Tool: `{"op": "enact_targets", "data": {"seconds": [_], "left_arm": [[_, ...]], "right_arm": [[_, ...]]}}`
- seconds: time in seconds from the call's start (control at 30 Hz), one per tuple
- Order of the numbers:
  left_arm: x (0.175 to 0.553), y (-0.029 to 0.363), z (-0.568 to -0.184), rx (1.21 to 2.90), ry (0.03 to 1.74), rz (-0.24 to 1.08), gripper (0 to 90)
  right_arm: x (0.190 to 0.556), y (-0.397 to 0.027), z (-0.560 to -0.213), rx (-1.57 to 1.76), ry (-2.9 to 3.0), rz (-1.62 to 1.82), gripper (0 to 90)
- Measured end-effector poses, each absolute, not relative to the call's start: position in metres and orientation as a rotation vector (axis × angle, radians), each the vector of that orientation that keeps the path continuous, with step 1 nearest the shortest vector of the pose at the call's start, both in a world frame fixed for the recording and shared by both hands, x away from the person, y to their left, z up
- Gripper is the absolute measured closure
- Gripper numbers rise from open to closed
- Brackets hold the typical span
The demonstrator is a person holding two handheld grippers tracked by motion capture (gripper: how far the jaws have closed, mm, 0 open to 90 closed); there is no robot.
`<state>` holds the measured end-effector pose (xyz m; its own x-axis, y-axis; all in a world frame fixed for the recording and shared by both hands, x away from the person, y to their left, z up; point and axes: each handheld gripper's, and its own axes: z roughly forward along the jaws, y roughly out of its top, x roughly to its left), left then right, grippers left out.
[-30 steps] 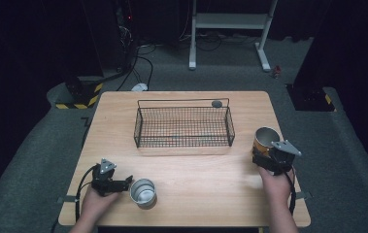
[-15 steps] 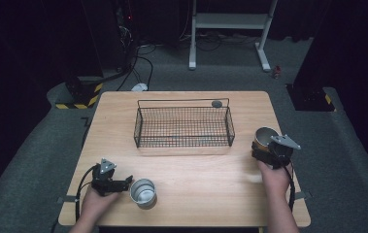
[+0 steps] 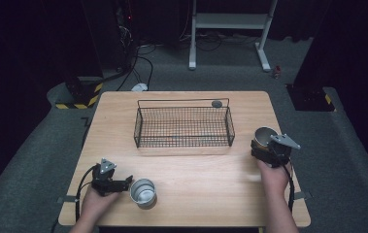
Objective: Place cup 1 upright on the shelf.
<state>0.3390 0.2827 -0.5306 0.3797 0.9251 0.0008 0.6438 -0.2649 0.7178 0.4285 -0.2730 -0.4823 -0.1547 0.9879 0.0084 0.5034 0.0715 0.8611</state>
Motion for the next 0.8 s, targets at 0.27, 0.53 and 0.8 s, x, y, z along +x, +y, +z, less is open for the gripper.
{"op": "enact_targets", "data": {"seconds": [0.27, 0.53, 0.8], "left_arm": [[0.339, 0.283, -0.531, 2.007, 1.345, 0.570, 4.7], [0.338, 0.282, -0.531, 2.004, 1.349, 0.570, 4.9], [0.338, 0.282, -0.531, 2.004, 1.352, 0.573, 4.8]], "right_arm": [[0.426, -0.273, -0.481, 1.483, 1.739, 1.002, 14.6], [0.416, -0.271, -0.475, 1.457, 1.737, 1.033, 14.8], [0.402, -0.267, -0.478, 1.432, 1.742, 1.050, 14.8]]}}
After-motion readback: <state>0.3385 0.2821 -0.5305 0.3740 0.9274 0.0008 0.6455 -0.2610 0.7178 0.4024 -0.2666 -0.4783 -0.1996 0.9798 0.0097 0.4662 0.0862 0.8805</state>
